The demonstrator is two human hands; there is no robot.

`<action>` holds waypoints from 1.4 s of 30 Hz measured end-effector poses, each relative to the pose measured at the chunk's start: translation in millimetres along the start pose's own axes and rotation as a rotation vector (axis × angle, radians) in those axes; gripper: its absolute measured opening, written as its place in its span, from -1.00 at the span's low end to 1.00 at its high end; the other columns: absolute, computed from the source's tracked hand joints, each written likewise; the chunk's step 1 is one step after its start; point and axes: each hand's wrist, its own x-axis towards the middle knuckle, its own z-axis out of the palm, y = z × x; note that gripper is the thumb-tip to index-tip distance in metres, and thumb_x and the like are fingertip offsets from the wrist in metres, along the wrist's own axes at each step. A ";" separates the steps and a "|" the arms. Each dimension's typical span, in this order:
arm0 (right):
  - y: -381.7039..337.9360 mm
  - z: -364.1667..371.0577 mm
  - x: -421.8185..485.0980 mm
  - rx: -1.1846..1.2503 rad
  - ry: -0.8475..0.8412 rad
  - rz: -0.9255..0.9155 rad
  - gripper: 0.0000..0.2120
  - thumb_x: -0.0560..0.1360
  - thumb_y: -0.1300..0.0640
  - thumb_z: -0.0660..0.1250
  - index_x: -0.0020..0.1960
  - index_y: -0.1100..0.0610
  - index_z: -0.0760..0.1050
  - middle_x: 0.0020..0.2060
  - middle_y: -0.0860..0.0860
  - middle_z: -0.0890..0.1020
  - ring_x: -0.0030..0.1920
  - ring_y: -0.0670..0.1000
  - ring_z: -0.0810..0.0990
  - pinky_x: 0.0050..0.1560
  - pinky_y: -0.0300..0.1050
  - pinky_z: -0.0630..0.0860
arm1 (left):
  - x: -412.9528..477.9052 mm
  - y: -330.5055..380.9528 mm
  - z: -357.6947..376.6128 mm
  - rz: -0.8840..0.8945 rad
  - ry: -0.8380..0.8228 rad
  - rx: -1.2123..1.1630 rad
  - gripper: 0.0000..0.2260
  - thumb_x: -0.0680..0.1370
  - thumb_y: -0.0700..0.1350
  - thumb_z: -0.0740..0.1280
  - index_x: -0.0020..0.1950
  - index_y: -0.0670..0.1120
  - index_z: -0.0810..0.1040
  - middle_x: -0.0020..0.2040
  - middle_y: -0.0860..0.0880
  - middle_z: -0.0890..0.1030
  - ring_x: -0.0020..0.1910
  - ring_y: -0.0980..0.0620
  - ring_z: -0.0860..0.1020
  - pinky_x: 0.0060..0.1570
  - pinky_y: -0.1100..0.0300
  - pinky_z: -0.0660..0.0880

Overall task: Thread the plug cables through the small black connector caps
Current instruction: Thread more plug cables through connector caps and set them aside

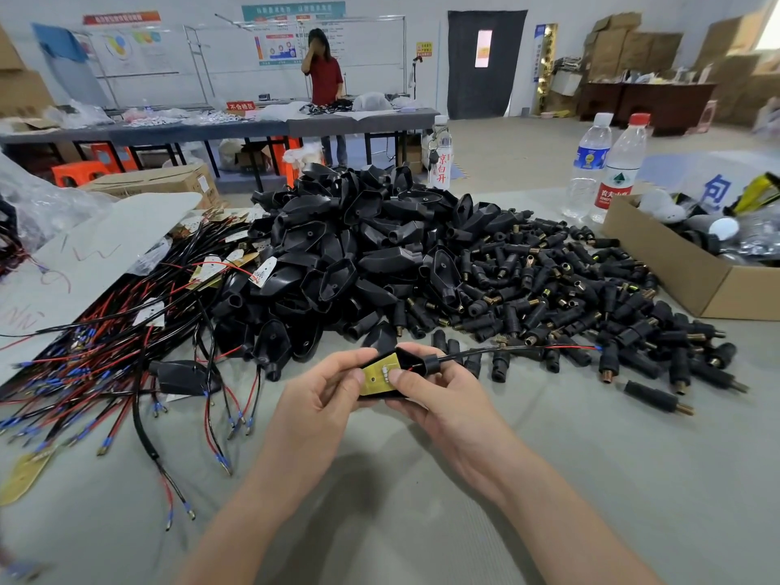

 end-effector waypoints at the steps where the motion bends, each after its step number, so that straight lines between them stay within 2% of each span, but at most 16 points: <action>1: 0.1 0.0 0.0 -0.002 0.002 0.001 -0.70 0.50 0.37 0.42 0.19 0.16 0.55 -0.09 0.11 0.73 0.01 0.07 0.72 -0.07 -0.20 0.62 | -0.2 -0.2 0.2 0.000 0.004 0.001 -0.74 0.63 -0.33 0.25 0.17 -0.07 0.65 0.00 0.04 0.73 0.01 0.06 0.69 -0.01 0.32 0.59; 20: -4.0 1.3 -1.7 0.024 -0.004 0.006 -0.69 0.51 0.40 0.39 0.21 0.19 0.54 -0.09 0.12 0.73 -0.03 0.04 0.72 -0.08 -0.21 0.62 | 1.3 2.2 2.6 -0.101 0.059 -0.167 -0.80 0.61 -0.32 0.29 0.11 -0.11 0.67 -0.02 -0.06 0.74 0.00 0.00 0.70 -0.08 0.32 0.60; 27: -1.1 0.4 -1.6 -0.092 0.009 -0.052 -0.72 0.51 0.34 0.41 0.18 0.10 0.58 -0.13 0.03 0.73 -0.05 -0.03 0.70 -0.03 -0.22 0.59 | 2.3 -0.6 3.4 -0.184 0.077 -0.236 -0.80 0.61 -0.30 0.31 0.13 -0.11 0.67 0.01 -0.09 0.73 0.03 -0.03 0.70 -0.06 0.28 0.61; 36: 0.5 0.9 -1.1 -0.131 0.020 -0.063 -0.73 0.50 0.33 0.43 0.15 0.07 0.61 -0.14 0.01 0.73 -0.06 -0.04 0.70 -0.04 -0.23 0.59 | 3.6 -3.1 1.6 -0.263 0.086 -0.325 -0.81 0.59 -0.29 0.33 0.11 -0.11 0.69 0.02 -0.14 0.73 0.03 -0.07 0.70 -0.04 0.24 0.63; 39: 1.2 5.4 -3.1 -0.207 0.081 -0.092 -0.73 0.51 0.30 0.42 0.10 -0.03 0.63 -0.13 0.02 0.72 -0.08 -0.04 0.68 -0.04 -0.21 0.58 | 4.6 -4.5 4.2 -0.359 0.092 -0.451 -0.80 0.56 -0.30 0.34 0.15 -0.18 0.65 0.04 -0.18 0.72 0.01 -0.10 0.71 -0.06 0.23 0.64; 42: 4.5 10.4 -6.8 -0.351 0.155 -0.181 -0.72 0.51 0.22 0.40 0.07 -0.15 0.60 -0.04 0.02 0.70 -0.01 -0.03 0.65 0.02 -0.19 0.56 | 5.0 -5.1 10.5 -0.483 0.089 -0.626 -0.73 0.44 -0.28 0.39 0.13 -0.22 0.64 0.03 -0.23 0.71 -0.09 -0.10 0.73 -0.19 0.25 0.64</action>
